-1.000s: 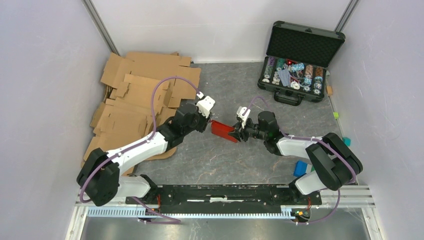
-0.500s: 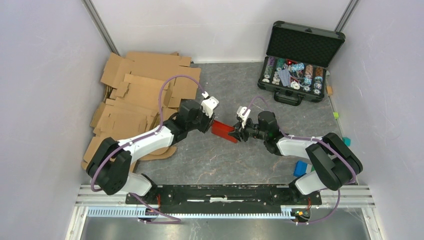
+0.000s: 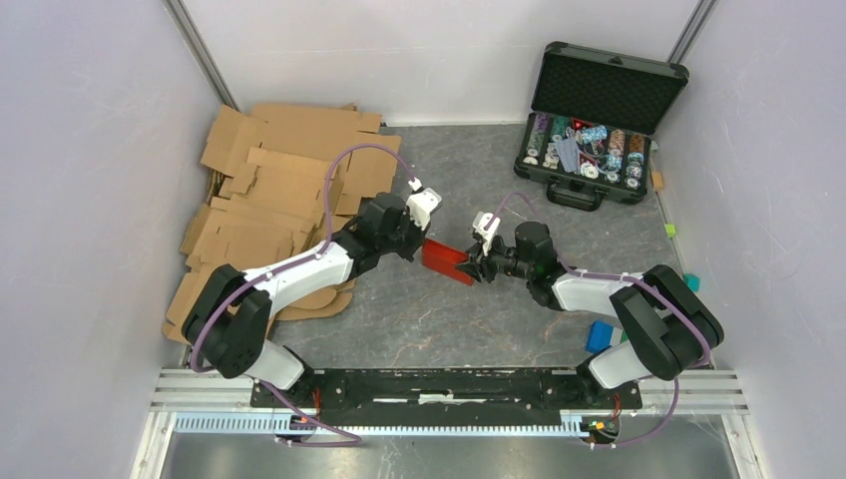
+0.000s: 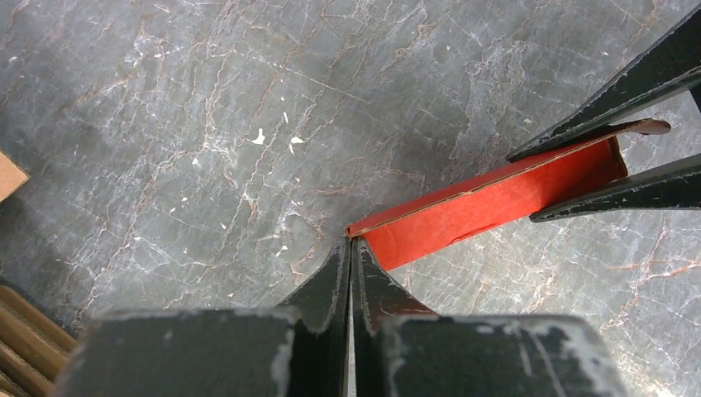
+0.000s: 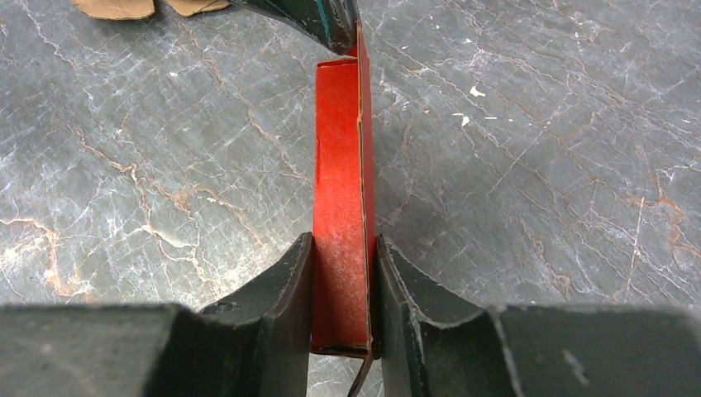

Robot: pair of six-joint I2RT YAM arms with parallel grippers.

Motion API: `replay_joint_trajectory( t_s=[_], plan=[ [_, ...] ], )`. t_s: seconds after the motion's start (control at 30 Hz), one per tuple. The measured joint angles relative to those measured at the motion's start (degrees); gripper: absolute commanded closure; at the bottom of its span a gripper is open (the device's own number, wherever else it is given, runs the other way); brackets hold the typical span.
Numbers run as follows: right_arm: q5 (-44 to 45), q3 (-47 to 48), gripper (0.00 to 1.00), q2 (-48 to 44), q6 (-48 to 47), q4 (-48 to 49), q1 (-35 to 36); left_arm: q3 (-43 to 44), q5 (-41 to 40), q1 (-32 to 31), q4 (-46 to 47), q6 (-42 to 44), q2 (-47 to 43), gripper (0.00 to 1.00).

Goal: Fold the paper box

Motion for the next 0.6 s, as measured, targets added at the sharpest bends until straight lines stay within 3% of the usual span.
replay_joint_trajectory(
  t_s=[0.6],
  plan=[
    [0.0, 0.0, 0.66, 0.0, 0.0, -0.2, 0.0, 2.5, 1.7, 0.6, -4.3, -5.4, 0.9, 0.98]
  ],
)
